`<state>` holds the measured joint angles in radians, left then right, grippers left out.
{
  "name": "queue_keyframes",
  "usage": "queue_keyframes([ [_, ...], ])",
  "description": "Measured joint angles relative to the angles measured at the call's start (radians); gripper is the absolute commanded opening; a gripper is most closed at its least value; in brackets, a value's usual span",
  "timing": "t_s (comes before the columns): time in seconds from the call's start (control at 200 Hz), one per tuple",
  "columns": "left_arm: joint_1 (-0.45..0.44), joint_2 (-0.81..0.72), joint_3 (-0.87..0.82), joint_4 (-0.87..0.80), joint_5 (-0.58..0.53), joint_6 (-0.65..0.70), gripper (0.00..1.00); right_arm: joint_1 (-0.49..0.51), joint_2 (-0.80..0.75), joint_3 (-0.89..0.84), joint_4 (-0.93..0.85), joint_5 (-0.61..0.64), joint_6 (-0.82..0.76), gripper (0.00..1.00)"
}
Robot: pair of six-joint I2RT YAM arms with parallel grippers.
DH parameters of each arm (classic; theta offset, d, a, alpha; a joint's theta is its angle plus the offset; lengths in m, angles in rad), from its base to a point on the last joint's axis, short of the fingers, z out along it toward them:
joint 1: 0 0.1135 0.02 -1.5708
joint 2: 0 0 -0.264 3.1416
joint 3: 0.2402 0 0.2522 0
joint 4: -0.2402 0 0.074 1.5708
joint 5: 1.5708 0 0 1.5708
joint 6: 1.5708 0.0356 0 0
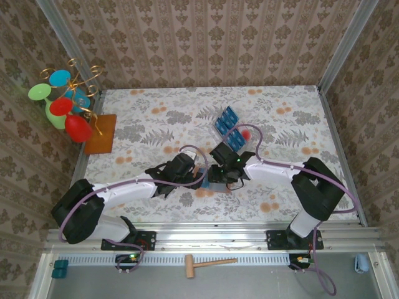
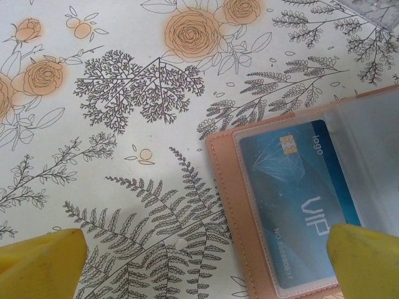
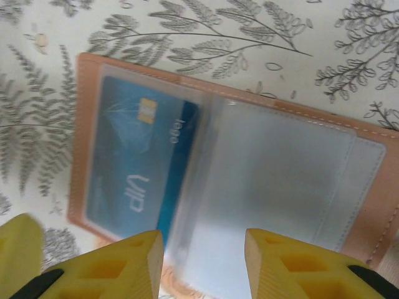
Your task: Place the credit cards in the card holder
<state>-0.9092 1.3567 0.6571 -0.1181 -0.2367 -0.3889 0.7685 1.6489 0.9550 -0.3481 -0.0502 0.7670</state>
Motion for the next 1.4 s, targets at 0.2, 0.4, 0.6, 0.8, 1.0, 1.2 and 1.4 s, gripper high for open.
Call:
queue_keyframes([
  [0.2,0.0,0.0,-0.003,0.002,0.0,0.0,1.0,-0.019,0.003,0.0,0.0,0.038,0.0,0.39],
  [0.4,0.0,0.0,-0.003,0.015,0.005,0.0,1.0,-0.039,0.003,-0.001,0.0,0.048,0.0,0.4],
  [0.6,0.0,0.01,-0.003,0.017,0.02,0.0,1.0,-0.044,0.003,-0.004,0.001,0.047,-0.001,0.41],
  [0.8,0.0,0.037,-0.003,0.023,0.039,0.001,1.0,-0.046,0.021,-0.008,0.009,0.039,-0.001,0.41],
  [1.0,0.0,0.043,-0.003,0.046,0.057,0.012,1.0,-0.046,0.054,-0.008,0.03,0.01,-0.003,0.48],
  [1.2,-0.007,0.057,-0.003,0.067,0.065,0.027,1.0,-0.05,0.06,-0.008,0.064,-0.018,0.0,0.52],
  [1.4,-0.019,0.057,-0.03,0.133,0.068,0.048,1.0,-0.056,0.065,-0.008,0.076,-0.043,0.013,0.52],
])
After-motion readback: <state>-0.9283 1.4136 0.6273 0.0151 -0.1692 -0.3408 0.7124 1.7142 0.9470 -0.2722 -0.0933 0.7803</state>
